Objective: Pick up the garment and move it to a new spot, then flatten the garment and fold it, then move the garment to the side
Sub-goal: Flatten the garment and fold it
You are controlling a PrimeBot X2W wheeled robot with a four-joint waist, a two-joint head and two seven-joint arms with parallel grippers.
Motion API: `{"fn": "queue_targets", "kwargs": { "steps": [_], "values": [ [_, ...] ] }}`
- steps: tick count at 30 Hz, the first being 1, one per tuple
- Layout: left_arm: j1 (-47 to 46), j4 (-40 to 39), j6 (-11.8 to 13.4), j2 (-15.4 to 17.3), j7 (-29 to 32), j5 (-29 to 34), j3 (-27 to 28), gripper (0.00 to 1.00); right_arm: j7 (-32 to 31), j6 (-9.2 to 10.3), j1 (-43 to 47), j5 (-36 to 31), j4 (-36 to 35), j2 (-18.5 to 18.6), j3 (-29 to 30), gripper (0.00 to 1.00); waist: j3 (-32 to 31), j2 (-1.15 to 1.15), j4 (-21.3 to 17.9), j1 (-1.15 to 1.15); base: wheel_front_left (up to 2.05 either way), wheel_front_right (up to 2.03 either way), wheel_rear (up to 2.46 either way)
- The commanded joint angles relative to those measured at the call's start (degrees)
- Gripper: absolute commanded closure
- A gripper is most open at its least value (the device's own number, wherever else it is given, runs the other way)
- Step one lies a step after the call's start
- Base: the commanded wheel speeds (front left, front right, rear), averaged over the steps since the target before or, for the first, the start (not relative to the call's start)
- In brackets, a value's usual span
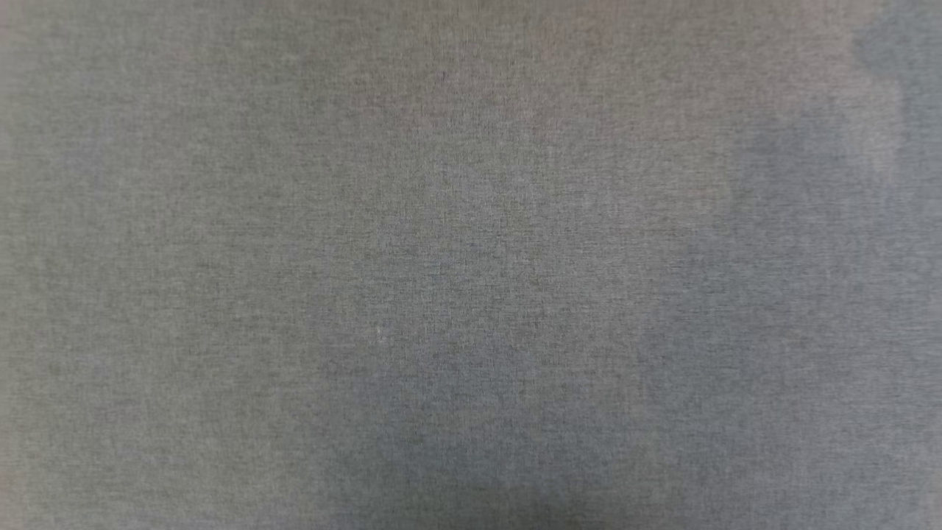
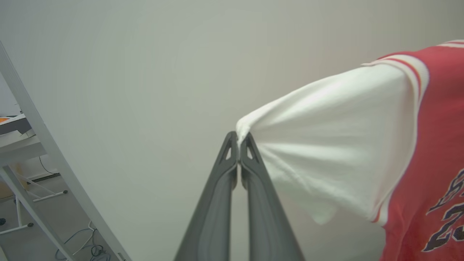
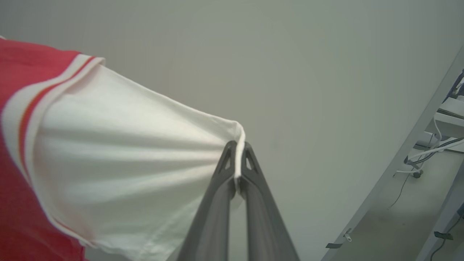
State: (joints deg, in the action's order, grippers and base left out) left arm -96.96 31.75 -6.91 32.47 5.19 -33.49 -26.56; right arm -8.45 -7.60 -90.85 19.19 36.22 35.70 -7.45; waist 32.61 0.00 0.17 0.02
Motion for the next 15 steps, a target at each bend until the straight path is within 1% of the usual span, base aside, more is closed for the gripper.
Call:
{"fn": "queue_targets", "kwargs": {
  "steps": [1, 5, 8, 12, 15],
  "values": [
    [-1.8, 1.9, -0.2, -0.1, -1.3, 0.6, 0.0, 1.0, 1.1, 0.11, -1.8, -0.8, 1.5, 0.0, 0.0, 1.0, 3.7, 0.0, 0.6, -0.02, 0.0, 0.0, 0.0],
    [-3.2, 7.2, -0.4, -1.5, -5.5, 0.3, -1.2, 1.0, 5.0, 0.11, -4.1, -2.6, 5.5, -1.3, -1.0, 1.0, 5.1, 0.0, 1.1, -0.02, 0.0, 0.0, 0.0],
    [-2.4, 9.4, -0.5, -2.2, -7.8, -0.5, -2.9, 1.0, 7.4, 0.11, -3.8, -2.2, 7.3, -2.3, -2.8, 1.0, 5.6, 0.0, 1.6, -0.02, 0.0, 0.0, 0.0],
    [1.2, 11.6, -0.6, -3.9, -11.3, -3.7, -4.4, 1.0, 9.9, 0.11, -1.3, -0.8, 9.3, -2.9, -5.0, 1.0, 5.1, 0.0, 2.4, -0.02, 0.0, 0.0, 0.0],
    [6.0, 12.5, -0.6, -4.7, -13.1, -5.5, -7.3, 1.0, 11.7, 0.11, 2.1, 1.2, 10.9, -3.7, -5.9, 1.0, 3.4, 0.0, 2.6, -0.02, 0.0, 0.0, 0.0]
  ]
}}
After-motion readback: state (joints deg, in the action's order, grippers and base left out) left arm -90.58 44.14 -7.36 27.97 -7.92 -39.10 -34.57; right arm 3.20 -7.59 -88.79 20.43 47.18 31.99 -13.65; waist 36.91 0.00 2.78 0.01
